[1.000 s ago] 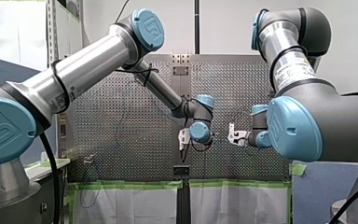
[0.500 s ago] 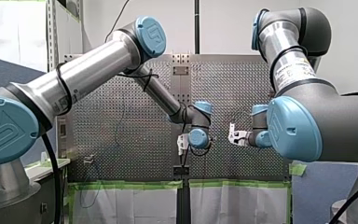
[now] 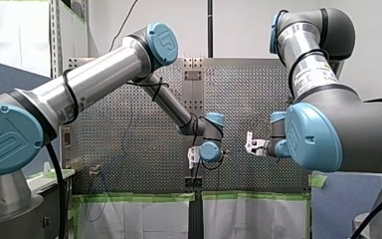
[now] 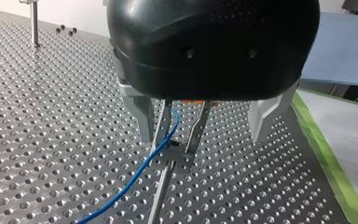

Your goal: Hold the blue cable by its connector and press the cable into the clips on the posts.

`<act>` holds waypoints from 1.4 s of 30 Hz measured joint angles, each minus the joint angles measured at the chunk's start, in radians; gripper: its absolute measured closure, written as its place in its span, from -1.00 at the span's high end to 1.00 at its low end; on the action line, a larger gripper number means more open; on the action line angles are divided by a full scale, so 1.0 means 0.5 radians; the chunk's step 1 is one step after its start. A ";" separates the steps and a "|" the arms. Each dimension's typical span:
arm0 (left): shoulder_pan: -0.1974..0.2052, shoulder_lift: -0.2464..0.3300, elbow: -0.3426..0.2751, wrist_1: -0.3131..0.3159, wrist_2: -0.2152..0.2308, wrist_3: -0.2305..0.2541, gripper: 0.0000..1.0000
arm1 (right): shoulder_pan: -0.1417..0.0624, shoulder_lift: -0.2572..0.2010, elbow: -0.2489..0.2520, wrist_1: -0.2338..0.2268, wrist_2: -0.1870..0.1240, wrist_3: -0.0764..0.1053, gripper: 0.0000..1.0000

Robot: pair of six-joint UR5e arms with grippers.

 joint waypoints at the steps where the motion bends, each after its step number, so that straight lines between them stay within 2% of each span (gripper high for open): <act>1: 0.001 0.000 0.000 0.000 0.000 0.001 1.00 | 0.000 0.000 0.000 0.000 0.000 0.000 -1.00; 10: 0.004 0.000 0.000 -0.015 -0.005 0.003 1.00 | -0.001 0.001 0.001 0.000 0.000 -0.002 -1.00; 21: 0.006 0.000 0.000 -0.118 -0.008 0.015 1.00 | -0.001 0.000 0.001 0.009 0.000 0.000 -1.00; 26: 0.007 0.002 0.000 -0.156 -0.056 0.026 1.00 | -0.001 0.000 0.001 0.012 0.000 0.000 -1.00; 31: 0.005 0.002 0.000 -0.149 -0.109 0.051 1.00 | -0.002 0.000 0.000 0.012 -0.004 0.000 -1.00; 42: 0.003 0.003 0.000 -0.071 -0.150 0.111 1.00 | 0.000 0.001 0.001 0.009 -0.037 0.000 -1.00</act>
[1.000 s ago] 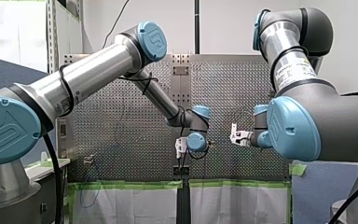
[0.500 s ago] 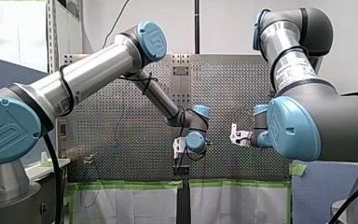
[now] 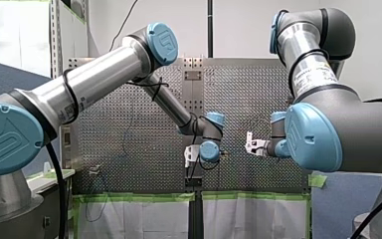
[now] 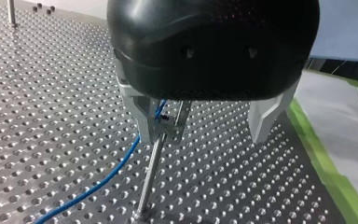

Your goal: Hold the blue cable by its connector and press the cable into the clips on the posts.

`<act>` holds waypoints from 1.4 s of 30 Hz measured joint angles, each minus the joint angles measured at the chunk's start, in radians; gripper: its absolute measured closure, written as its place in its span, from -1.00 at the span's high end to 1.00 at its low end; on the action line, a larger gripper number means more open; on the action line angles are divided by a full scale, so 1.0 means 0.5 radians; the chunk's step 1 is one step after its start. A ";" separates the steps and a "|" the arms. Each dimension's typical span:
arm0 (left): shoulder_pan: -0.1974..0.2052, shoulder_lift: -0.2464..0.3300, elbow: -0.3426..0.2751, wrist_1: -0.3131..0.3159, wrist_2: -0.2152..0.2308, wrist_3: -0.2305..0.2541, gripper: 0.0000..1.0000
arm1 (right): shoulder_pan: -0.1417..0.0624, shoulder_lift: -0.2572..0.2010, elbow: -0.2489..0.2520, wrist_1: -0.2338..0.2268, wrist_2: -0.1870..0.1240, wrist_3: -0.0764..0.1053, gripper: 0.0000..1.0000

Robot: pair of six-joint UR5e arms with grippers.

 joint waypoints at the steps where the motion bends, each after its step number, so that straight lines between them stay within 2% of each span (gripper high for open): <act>1: 0.001 0.000 0.000 0.005 -0.004 0.008 1.00 | 0.000 0.000 0.000 0.001 -0.002 0.000 -1.00; 15: 0.008 0.002 0.000 0.135 -0.001 0.220 1.00 | 0.009 0.002 0.000 0.001 -0.006 -0.006 -1.00; 33: 0.009 0.003 0.000 0.143 0.060 0.246 1.00 | 0.013 0.006 0.000 -0.005 -0.006 -0.003 -1.00; 42: 0.009 0.002 0.000 0.143 0.063 0.259 1.00 | 0.014 0.005 0.000 -0.009 -0.006 0.000 -1.00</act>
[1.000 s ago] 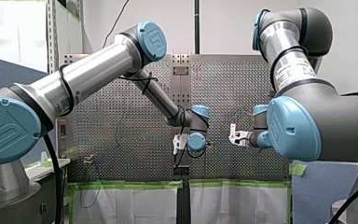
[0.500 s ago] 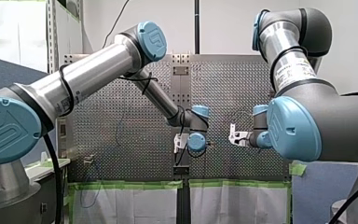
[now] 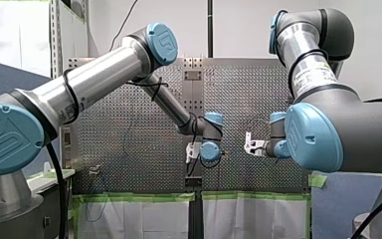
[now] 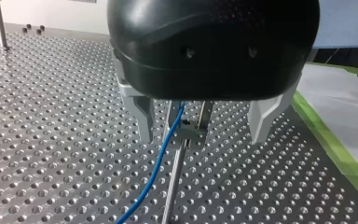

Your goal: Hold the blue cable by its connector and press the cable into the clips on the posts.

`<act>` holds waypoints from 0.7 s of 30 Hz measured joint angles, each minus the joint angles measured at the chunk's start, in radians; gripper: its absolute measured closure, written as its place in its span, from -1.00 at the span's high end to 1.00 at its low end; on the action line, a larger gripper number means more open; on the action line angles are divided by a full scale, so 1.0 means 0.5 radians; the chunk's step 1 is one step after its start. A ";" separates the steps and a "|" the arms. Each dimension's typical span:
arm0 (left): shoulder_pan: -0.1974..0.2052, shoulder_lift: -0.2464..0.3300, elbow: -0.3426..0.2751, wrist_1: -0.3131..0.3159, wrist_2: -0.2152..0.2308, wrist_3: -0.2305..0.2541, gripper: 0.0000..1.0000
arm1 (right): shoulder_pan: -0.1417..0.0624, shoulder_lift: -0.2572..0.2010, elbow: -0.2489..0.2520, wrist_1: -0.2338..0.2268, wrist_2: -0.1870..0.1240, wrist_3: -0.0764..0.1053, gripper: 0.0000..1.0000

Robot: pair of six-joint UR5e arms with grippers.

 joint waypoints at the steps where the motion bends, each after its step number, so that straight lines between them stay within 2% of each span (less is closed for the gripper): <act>1: 0.000 0.000 0.000 0.000 0.000 0.001 1.00 | 0.000 0.000 0.000 0.000 0.000 0.000 -1.00; 13: 0.000 0.001 0.000 0.039 0.008 0.052 1.00 | -0.003 0.002 0.000 0.003 0.000 0.000 -1.00; 21: -0.005 0.001 0.000 0.087 0.078 0.067 1.00 | -0.006 0.002 0.000 0.003 0.000 0.000 -1.00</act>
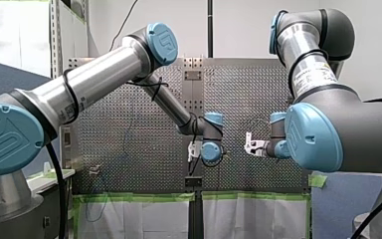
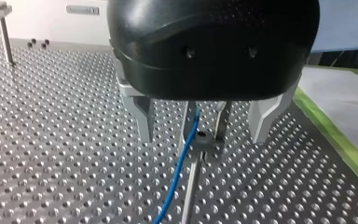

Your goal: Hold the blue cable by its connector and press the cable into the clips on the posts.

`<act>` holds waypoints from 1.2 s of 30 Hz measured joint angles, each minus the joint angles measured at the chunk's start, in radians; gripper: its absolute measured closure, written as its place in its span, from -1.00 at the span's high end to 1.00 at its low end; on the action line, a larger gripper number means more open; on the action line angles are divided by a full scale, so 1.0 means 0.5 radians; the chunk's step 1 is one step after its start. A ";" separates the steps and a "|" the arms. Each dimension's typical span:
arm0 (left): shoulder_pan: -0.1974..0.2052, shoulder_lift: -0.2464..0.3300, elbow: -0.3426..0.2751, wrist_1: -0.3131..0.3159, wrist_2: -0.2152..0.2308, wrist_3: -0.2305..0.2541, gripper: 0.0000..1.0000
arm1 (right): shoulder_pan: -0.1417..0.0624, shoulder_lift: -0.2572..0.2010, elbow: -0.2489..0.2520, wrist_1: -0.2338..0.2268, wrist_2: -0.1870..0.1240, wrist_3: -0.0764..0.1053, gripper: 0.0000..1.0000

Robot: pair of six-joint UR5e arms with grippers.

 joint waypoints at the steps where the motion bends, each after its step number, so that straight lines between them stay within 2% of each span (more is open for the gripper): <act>1: -0.001 0.000 0.000 0.003 0.012 0.001 1.00 | 0.000 0.000 0.000 0.000 0.000 -0.001 -1.00; 11: -0.009 0.000 0.000 0.036 0.098 0.004 1.00 | 0.001 0.000 0.000 0.000 0.000 -0.002 -1.00; 23: -0.014 0.000 0.000 0.039 0.130 0.001 1.00 | 0.006 0.001 0.000 0.006 0.000 -0.004 -1.00; 36: -0.029 -0.001 0.000 0.017 0.124 -0.005 1.00 | 0.006 0.002 0.000 0.009 0.000 -0.006 -1.00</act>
